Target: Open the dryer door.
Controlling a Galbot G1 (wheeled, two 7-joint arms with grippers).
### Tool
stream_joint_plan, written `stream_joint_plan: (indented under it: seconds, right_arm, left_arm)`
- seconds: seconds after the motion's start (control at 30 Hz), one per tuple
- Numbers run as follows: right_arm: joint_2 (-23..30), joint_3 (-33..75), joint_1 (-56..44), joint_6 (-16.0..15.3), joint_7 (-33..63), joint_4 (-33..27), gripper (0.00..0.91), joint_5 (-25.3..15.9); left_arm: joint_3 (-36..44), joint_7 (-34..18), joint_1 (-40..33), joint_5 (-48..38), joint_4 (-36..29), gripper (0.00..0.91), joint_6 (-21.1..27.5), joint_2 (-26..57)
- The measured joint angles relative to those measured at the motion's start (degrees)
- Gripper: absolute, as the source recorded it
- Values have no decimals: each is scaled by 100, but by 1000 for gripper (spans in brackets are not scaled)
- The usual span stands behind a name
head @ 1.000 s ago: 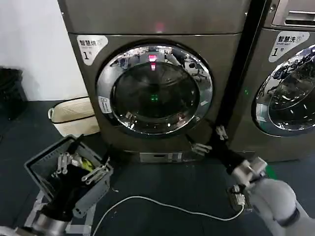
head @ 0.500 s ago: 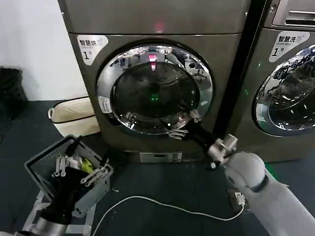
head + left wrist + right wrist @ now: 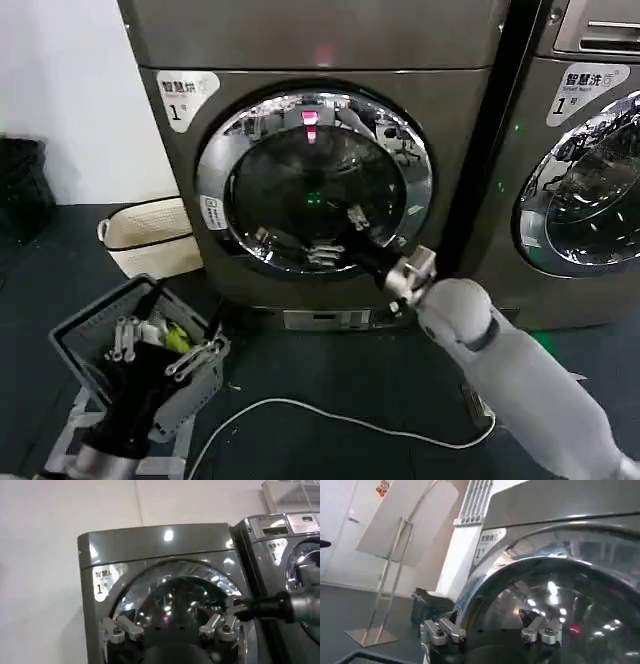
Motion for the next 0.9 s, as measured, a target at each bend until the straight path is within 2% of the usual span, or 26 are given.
stream_joint_plan:
  seconds: [0.9]
  right_arm:
    - [1134, -502, 724, 217, -190, -1358, 907, -348]
  left_arm:
    - [-108, 0, 214, 6, -108, 907, -121, -127]
